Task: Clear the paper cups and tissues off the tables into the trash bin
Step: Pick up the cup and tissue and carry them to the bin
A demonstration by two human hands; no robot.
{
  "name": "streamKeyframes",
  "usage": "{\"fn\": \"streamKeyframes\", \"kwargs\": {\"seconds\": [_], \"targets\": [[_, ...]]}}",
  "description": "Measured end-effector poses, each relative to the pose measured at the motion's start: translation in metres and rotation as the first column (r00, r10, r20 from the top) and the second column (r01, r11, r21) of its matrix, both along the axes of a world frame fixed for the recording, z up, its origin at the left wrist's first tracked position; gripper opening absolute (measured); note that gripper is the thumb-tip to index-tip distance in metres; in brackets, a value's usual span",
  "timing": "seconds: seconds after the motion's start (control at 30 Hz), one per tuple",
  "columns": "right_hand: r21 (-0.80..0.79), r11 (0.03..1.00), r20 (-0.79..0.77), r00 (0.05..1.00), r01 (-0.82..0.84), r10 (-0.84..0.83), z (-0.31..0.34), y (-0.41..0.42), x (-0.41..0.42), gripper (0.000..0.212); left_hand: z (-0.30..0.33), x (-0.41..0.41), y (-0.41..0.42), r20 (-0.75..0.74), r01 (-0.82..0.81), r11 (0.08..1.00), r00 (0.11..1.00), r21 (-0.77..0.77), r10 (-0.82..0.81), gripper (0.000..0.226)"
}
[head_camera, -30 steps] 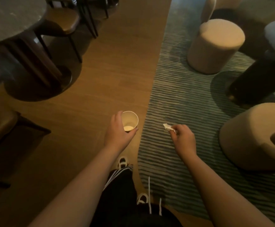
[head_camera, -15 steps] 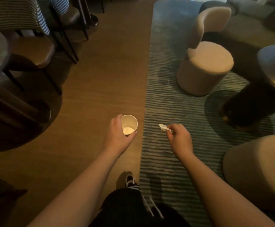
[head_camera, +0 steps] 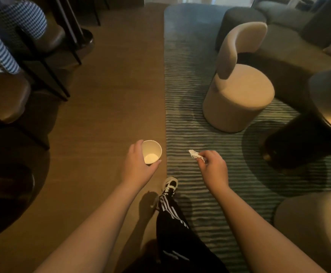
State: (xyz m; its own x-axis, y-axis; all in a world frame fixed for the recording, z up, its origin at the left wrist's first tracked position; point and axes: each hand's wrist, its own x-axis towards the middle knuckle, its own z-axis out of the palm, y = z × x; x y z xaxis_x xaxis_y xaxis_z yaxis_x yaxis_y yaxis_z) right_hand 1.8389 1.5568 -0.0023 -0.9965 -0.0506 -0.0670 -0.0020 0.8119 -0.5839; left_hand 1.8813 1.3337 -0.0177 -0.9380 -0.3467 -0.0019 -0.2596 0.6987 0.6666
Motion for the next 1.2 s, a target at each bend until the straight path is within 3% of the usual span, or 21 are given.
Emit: {"fn": "streamKeyframes", "kwargs": {"seconds": [0.47, 0.7, 0.87, 1.0, 1.2], "targets": [[-0.081, 0.997, -0.010, 1.000, 0.000, -0.001, 0.017, -0.071, -0.351, 0.018, 0.020, -0.352, -0.071, 0.008, 0.043, 0.996, 0.999, -0.083, -0.042, 0.085], [-0.112, 0.994, 0.067, 0.998, 0.008, 0.000, 0.005, -0.107, -0.493, 0.016, 0.008, -0.501, -0.101, 0.007, 0.041, 0.999, 0.999, 0.026, -0.041, 0.084], [-0.095, 0.995, 0.005, 0.999, -0.043, 0.043, -0.010, -0.149, -0.615, 0.015, -0.012, -0.627, -0.145, 0.002, 0.066, 0.998, 0.998, 0.024, -0.066, 0.082], [-0.143, 0.989, 0.068, 0.997, 0.029, -0.019, 0.000, -0.184, -0.728, 0.019, -0.007, -0.745, -0.195, 0.037, 0.137, 0.987, 0.990, -0.080, -0.134, 0.082], [-0.173, 0.979, 0.050, 0.993, 0.110, -0.103, 0.031, -0.217, -0.887, 0.020, 0.016, -0.914, -0.236, 0.035, 0.228, 0.970, 0.974, -0.081, -0.226, 0.082]]}}
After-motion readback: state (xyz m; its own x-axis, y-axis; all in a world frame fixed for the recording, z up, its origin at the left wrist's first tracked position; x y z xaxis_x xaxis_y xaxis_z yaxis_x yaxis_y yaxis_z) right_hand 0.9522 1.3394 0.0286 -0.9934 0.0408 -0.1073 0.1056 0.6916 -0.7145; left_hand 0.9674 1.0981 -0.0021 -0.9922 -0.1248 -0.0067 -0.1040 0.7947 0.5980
